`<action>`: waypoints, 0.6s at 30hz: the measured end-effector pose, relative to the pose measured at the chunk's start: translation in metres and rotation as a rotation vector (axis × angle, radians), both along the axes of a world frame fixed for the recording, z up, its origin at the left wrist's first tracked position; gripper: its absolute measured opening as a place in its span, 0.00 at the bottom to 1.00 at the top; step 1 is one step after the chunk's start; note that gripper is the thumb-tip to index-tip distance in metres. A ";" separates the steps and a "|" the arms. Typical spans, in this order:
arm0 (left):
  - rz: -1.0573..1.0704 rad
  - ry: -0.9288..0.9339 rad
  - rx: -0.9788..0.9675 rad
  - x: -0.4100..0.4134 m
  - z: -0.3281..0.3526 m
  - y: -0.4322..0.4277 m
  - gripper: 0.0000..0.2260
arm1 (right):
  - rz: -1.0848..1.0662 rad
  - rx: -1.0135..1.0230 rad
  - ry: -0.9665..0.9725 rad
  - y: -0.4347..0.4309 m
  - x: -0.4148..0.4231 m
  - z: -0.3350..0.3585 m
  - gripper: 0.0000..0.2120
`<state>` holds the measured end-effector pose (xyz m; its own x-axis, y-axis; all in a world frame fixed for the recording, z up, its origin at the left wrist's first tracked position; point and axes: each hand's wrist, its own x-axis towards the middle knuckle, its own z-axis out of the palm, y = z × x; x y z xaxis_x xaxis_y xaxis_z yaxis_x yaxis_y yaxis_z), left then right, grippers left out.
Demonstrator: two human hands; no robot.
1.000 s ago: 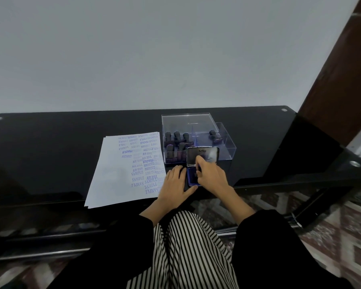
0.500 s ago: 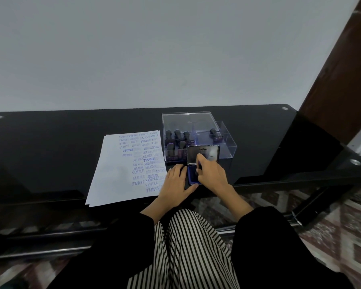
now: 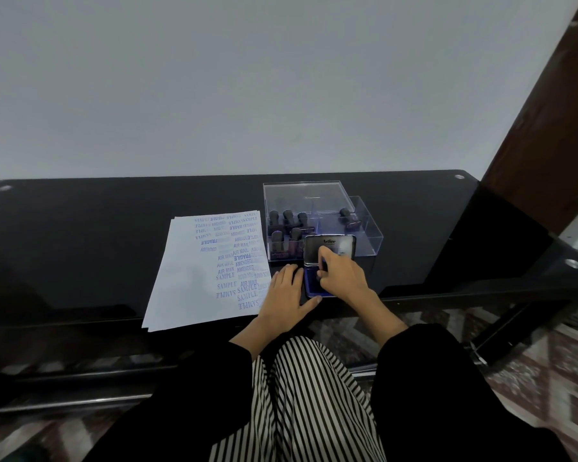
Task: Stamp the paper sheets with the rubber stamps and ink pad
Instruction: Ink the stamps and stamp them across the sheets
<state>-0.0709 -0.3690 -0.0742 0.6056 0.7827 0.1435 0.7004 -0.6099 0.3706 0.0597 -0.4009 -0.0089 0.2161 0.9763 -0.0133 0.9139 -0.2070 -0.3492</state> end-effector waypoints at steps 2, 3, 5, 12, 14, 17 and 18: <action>-0.001 0.008 0.003 0.000 0.000 0.000 0.45 | -0.003 0.001 -0.003 0.000 0.000 0.000 0.08; -0.001 0.009 0.006 0.000 -0.001 0.000 0.44 | -0.007 0.011 -0.004 -0.001 0.000 -0.001 0.08; 0.002 0.010 0.018 0.000 -0.001 0.000 0.44 | -0.008 0.034 -0.009 -0.004 0.000 -0.004 0.08; -0.008 0.031 -0.029 -0.001 0.004 0.000 0.44 | 0.002 0.052 -0.037 -0.005 0.000 -0.007 0.08; -0.032 0.066 -0.062 -0.002 0.010 0.003 0.38 | 0.008 0.038 -0.048 -0.004 0.001 -0.006 0.08; -0.096 0.056 -0.112 -0.009 0.025 0.008 0.31 | 0.008 0.011 -0.069 0.000 0.002 0.000 0.08; -0.100 0.019 -0.127 -0.014 0.032 0.010 0.29 | 0.004 0.019 -0.073 0.002 0.000 0.002 0.09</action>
<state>-0.0846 -0.3587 -0.0420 0.6828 0.7298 0.0351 0.6464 -0.6258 0.4366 0.0600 -0.3991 -0.0065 0.2115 0.9772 0.0210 0.9380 -0.1968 -0.2855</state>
